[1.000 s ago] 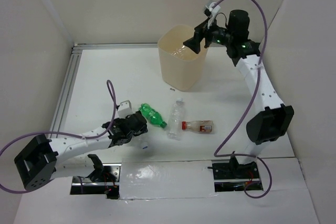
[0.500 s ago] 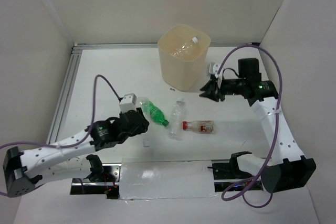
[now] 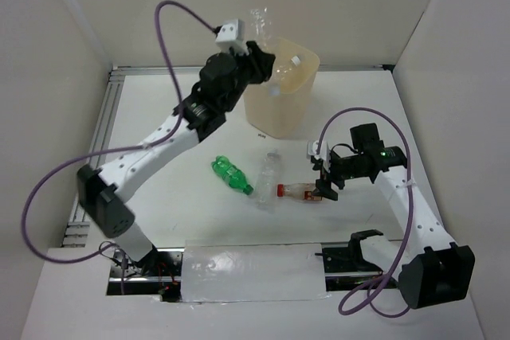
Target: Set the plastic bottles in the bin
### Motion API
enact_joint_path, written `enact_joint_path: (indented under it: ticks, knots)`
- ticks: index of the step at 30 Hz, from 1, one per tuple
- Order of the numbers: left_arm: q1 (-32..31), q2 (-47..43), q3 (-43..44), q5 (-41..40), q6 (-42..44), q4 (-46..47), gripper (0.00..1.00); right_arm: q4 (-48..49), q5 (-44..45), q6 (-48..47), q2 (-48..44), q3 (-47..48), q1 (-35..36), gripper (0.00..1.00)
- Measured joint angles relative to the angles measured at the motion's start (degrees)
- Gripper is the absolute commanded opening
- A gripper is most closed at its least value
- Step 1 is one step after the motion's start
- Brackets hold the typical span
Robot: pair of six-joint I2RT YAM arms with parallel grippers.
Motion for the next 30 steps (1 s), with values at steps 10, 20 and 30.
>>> enact_joint_path:
  ticks: [10,20,30]
  knots:
    - [4.1,30.1,31.7,-3.1,3.0,0.7,0.46,5.7,3.2,5.9,-4.2,-4.3,0.0,0.9]
    - [4.8,34.6,34.2,-2.7,4.7,-5.1,0.9,11.5,6.1,3.2,2.5,-7.3,1.0,0.92]
    - [0.3,6.0,4.3,-3.1,7.2,-4.3,0.97,18.7,11.8,0.2,17.0,-9.6,8.0,0.89]
